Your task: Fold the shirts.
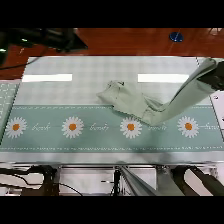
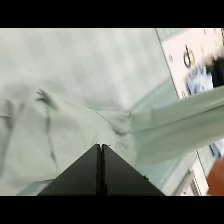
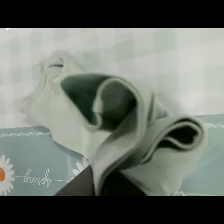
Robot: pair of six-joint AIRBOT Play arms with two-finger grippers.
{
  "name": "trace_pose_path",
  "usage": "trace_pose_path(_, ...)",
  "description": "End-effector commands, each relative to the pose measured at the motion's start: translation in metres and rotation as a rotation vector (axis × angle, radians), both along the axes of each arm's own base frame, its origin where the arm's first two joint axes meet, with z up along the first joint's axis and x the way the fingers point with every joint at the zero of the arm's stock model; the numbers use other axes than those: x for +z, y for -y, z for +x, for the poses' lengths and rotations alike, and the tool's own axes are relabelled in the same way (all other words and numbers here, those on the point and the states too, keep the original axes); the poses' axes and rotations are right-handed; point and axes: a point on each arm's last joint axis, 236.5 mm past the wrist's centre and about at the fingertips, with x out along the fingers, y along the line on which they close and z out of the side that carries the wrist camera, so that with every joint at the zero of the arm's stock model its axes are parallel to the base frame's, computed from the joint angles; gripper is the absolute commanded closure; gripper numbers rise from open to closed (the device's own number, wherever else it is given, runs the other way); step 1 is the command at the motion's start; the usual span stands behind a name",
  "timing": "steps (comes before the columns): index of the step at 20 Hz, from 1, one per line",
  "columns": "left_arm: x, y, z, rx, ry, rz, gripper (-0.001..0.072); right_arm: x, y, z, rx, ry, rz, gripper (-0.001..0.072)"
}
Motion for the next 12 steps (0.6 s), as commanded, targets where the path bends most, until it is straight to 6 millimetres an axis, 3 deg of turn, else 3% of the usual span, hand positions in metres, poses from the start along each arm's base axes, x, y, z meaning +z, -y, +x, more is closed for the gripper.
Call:
trace_pose_path(1, 0.034, -0.064, -0.012, 0.072, 0.064, 0.033, 0.0675, -0.023, -0.03, 0.028, 0.026, -0.019, -0.03, 0.0688)
trace_pose_path(4, 0.039, -0.081, -0.025, 0.059, 0.06, 0.057, 0.0674, -0.052, -0.062, 0.048, 0.061, -0.059, -0.06, 0.0688)
trace_pose_path(9, 0.037, -0.083, -0.033, 0.03, 0.056, 0.07, 0.0674, -0.109, -0.136, 0.071, 0.158, -0.118, -0.043, 0.0688)
trace_pose_path(12, 0.035, -0.082, -0.04, 0.003, 0.044, 0.077, 0.0674, -0.128, -0.183, 0.089, 0.174, -0.078, 0.005, 0.0688)
